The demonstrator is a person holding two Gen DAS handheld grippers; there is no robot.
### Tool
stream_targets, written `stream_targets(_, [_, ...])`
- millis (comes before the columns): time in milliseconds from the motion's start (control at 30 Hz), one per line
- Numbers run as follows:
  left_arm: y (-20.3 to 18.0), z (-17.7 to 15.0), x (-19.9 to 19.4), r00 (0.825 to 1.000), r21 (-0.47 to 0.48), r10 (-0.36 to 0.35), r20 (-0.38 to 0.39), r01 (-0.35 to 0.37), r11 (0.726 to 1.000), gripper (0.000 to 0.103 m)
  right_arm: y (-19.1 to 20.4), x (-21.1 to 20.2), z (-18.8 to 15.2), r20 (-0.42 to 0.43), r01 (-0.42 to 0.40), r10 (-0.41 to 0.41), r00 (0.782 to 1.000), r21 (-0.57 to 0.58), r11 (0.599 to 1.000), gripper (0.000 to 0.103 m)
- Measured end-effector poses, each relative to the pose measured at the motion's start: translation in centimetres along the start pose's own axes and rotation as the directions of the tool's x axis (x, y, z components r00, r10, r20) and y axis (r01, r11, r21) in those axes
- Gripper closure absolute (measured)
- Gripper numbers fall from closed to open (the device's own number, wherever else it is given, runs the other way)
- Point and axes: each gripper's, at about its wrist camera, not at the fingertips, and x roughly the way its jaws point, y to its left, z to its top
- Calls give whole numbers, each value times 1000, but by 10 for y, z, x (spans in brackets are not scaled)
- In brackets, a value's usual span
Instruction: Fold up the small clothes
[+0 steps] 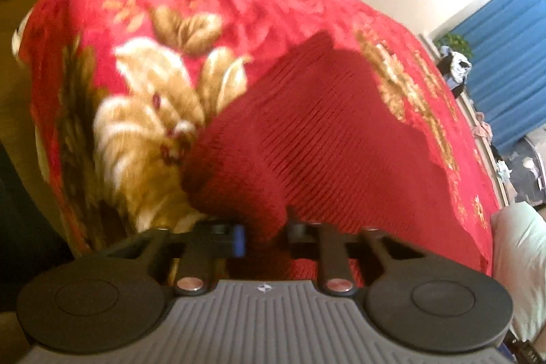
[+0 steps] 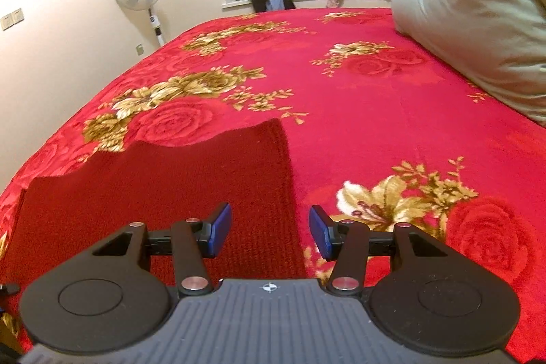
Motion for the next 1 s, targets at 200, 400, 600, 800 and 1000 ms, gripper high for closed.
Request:
stream_targets(200, [-25,12,-52,992,111,-38,122,25,994,87,-18,-3,7,28,36,-38,999,64,997,50])
stream_targets(400, [-36,23,-82,982,121,25,187,-48,992,89,-33,-4,14,49,55,-62,997,123,991,50])
stream_targets(600, [-26,40,-98,959,122,140,246,-174,977,89,-44,-10,17,57,62,-73,996,165,984,50])
stream_targets(800, [-111,3,-98,929,519,39,369,-240,820,89,-49,-15,23,82,38,-55,995,192,981,50])
stream_targets(1000, [-226,-104,-81,939,879,-274,209,-57,474,90,-58,-19,27,113,22,-49,992,224,974,50])
